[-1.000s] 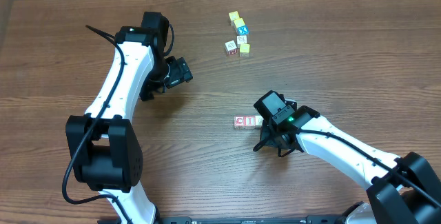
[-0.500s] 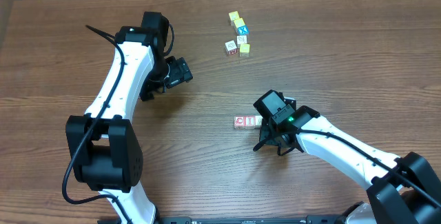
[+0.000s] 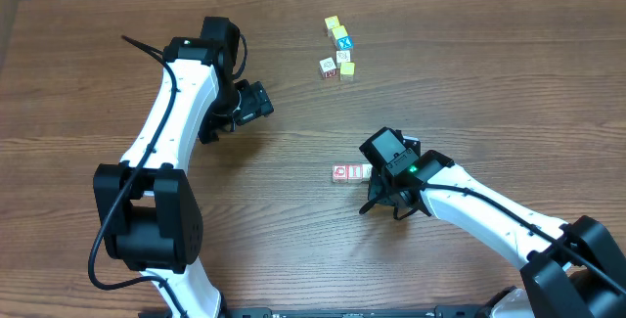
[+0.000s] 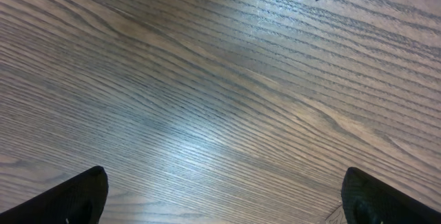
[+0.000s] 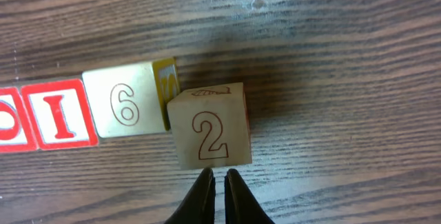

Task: Flip 5 blocks
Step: 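Lower the '2' block next to the '6' block and release it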

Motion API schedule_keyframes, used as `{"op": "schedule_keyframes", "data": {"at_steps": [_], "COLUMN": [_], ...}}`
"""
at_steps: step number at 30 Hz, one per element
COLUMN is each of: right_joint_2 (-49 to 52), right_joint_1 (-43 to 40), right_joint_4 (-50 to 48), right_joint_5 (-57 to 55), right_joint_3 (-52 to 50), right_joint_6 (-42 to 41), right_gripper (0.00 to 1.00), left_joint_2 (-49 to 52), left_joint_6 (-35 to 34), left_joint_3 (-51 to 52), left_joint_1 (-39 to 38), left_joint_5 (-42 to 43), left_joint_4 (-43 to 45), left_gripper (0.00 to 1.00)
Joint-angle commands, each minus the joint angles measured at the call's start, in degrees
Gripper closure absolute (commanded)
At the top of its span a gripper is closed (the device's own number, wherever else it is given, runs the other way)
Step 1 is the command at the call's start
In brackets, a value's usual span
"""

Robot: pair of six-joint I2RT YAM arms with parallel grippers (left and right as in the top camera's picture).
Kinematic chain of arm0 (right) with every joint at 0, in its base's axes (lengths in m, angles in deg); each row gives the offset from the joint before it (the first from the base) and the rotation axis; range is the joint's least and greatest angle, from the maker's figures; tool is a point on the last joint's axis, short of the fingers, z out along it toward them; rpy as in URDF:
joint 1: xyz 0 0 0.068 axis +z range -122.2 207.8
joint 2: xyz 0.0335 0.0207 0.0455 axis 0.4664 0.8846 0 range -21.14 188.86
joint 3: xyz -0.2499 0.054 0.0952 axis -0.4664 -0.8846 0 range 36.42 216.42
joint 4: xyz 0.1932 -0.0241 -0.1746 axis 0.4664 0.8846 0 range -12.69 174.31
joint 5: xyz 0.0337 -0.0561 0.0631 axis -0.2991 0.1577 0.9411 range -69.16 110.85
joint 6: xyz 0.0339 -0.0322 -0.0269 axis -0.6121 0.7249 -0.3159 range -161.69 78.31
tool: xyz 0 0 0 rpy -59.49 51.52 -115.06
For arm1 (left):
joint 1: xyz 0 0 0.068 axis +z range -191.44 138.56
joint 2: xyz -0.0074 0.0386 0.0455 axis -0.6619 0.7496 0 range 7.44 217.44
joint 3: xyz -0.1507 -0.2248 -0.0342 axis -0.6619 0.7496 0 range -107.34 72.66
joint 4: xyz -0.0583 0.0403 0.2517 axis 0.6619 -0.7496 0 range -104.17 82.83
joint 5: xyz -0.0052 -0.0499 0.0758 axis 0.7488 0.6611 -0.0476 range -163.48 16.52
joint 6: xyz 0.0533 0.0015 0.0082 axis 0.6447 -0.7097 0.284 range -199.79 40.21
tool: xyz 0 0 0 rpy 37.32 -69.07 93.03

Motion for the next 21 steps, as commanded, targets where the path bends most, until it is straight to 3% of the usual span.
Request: {"op": "schedule_keyframes", "data": {"at_steps": [1,21], "right_joint_2": [-0.61,-0.61], "right_joint_1": [0.28,0.28], "right_joint_4": [-0.63,-0.55], "right_joint_5": [-1.88,-2.43], "right_joint_3": [-0.24,-0.24], "right_joint_6": [0.33,0.63], "right_gripper": [0.91,0.92], "left_joint_2": [-0.81,-0.81], "left_joint_6": [0.70,0.72], "left_joint_3": [-0.31,-0.31], "left_joint_1": [0.09,0.09], "left_joint_5": [-0.39,-0.39], "left_joint_4": [0.04,0.04], "left_gripper": [0.00,0.00]}}
